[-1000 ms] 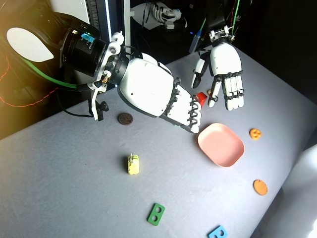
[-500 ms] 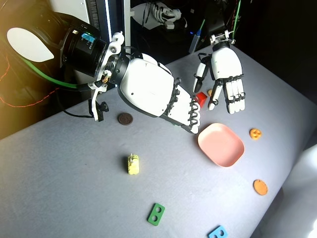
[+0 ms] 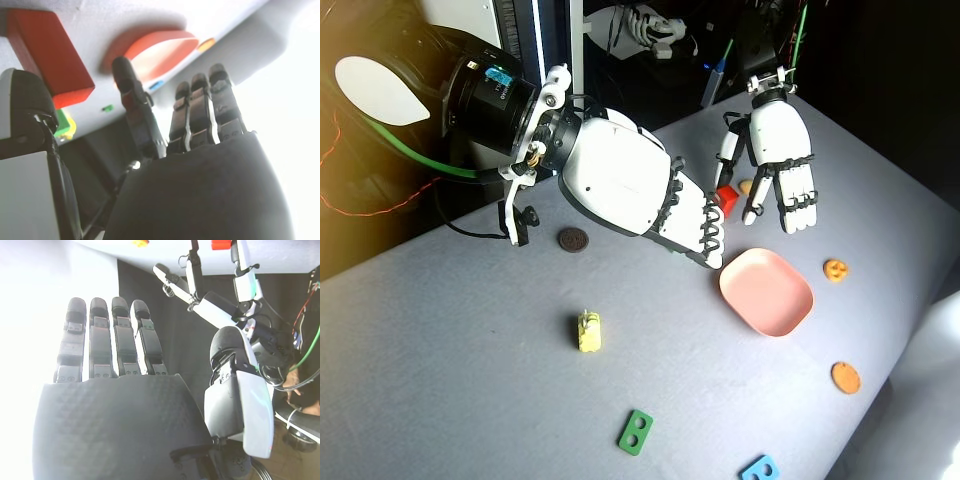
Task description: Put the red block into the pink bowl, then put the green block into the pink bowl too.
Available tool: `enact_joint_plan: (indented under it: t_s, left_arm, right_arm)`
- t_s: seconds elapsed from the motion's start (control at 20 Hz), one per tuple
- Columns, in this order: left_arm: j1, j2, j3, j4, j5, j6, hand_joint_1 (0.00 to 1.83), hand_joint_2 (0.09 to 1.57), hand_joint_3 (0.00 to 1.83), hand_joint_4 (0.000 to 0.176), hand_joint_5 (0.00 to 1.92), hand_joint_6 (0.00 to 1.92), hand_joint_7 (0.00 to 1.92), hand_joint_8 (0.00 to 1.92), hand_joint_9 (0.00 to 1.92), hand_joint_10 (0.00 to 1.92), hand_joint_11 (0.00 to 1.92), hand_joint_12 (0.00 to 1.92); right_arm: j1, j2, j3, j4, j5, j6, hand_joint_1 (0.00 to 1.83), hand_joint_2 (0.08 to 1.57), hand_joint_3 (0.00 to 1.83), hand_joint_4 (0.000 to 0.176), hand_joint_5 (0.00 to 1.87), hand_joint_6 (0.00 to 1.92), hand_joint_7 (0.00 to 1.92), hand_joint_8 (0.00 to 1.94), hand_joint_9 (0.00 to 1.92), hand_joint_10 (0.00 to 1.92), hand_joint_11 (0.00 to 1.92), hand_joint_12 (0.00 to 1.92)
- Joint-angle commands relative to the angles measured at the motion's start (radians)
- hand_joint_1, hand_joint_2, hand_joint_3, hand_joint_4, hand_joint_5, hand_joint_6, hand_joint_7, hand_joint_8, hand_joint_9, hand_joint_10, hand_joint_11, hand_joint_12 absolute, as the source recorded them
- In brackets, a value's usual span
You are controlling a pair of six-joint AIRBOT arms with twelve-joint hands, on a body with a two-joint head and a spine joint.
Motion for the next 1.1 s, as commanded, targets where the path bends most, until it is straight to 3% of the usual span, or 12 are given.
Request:
enact_joint_plan:
  t_s: [0.0,0.05,0.2,0.25,0.3,0.5,0.6,0.7,0.75,0.85,1.0,1.05]
  left_arm:
    - [-0.002,0.003,-0.003,0.048,-0.076,-0.002,0.88,1.00,0.00,0.062,0.84,0.01,0.00,0.00,0.00,0.00,0.00,0.00]
    - [-0.002,0.003,-0.005,0.047,-0.076,-0.002,0.86,1.00,0.01,0.073,0.83,0.01,0.00,0.00,0.00,0.00,0.00,0.00]
    - [0.002,0.002,-0.009,0.042,-0.076,-0.002,0.89,0.99,0.00,0.081,0.89,0.03,0.00,0.00,0.00,0.00,0.00,0.00]
    - [0.003,0.002,-0.009,0.041,-0.076,-0.002,0.89,0.99,0.00,0.081,0.89,0.03,0.00,0.00,0.00,0.00,0.00,0.00]
    - [0.005,0.000,-0.009,0.038,-0.077,-0.002,0.93,0.99,0.00,0.063,0.93,0.04,0.03,0.01,0.00,0.00,0.00,0.00]
    - [0.008,-0.017,-0.009,0.035,-0.088,-0.005,0.95,0.98,0.00,0.055,0.97,0.04,0.05,0.01,0.00,0.00,0.00,0.00]
    - [0.010,-0.029,-0.009,0.035,-0.097,-0.008,0.93,1.00,0.00,0.062,0.98,0.03,0.03,0.00,0.00,0.00,0.00,0.00]
    - [0.011,-0.036,-0.009,0.035,-0.103,-0.009,0.97,0.99,0.00,0.048,1.01,0.03,0.05,0.01,0.00,0.00,0.00,0.00]
    - [0.011,-0.038,-0.009,0.034,-0.105,-0.009,0.93,1.00,0.01,0.064,1.00,0.02,0.04,0.00,0.00,0.00,0.00,0.00]
    - [0.011,-0.040,-0.009,0.034,-0.105,-0.009,0.94,1.00,0.00,0.057,1.00,0.02,0.05,0.00,0.00,0.00,0.00,0.00]
    - [0.013,-0.041,-0.009,0.035,-0.105,-0.009,0.93,1.00,0.00,0.067,1.00,0.01,0.05,0.00,0.00,0.00,0.00,0.00]
    - [0.013,-0.042,-0.009,0.035,-0.105,-0.009,0.93,1.00,0.00,0.062,1.01,0.02,0.05,0.00,0.00,0.00,0.00,0.00]
  right_arm:
    - [0.008,0.008,-0.001,0.006,0.110,-0.002,0.00,1.19,0.00,0.000,0.22,0.01,0.18,0.00,0.12,0.00,0.00,0.25]
    - [0.008,0.008,-0.001,0.006,0.110,-0.002,0.00,1.19,0.00,0.000,0.22,0.00,0.19,0.01,0.13,0.01,0.00,0.27]
    - [0.008,0.008,-0.001,0.006,0.110,-0.005,0.00,1.18,0.00,0.000,0.23,0.01,0.20,0.01,0.14,0.00,0.00,0.26]
    - [0.008,0.008,-0.001,0.006,0.110,-0.006,0.00,1.18,0.00,0.000,0.23,0.01,0.20,0.01,0.14,0.00,0.00,0.26]
    - [0.007,0.008,-0.001,0.006,0.110,-0.006,0.00,1.19,0.00,0.000,0.23,0.00,0.20,0.00,0.13,0.00,0.00,0.27]
    - [0.006,0.007,-0.001,0.006,0.110,-0.010,0.00,1.19,0.00,0.000,0.22,0.00,0.18,0.00,0.11,0.00,0.00,0.20]
    - [0.005,0.007,-0.001,0.006,0.109,-0.010,0.00,1.18,0.00,0.000,0.24,0.00,0.22,0.00,0.15,0.01,0.00,0.30]
    - [0.005,0.007,-0.001,0.006,0.109,-0.012,0.00,1.18,0.00,0.000,0.20,0.00,0.17,0.00,0.11,0.00,0.00,0.18]
    - [0.005,0.007,-0.001,0.006,0.109,-0.013,0.00,1.18,0.00,0.000,0.22,0.00,0.19,0.01,0.12,0.01,0.00,0.22]
    - [0.005,0.007,-0.001,0.006,0.109,-0.014,0.00,1.18,0.00,0.000,0.23,0.00,0.20,0.00,0.13,0.00,0.00,0.21]
    - [0.004,0.006,-0.001,0.006,0.108,-0.016,0.00,1.19,0.00,0.000,0.25,0.00,0.22,0.00,0.15,0.01,0.00,0.33]
    - [0.004,0.006,-0.001,0.006,0.108,-0.017,0.00,1.19,0.00,0.000,0.24,0.00,0.22,0.00,0.15,0.01,0.00,0.33]
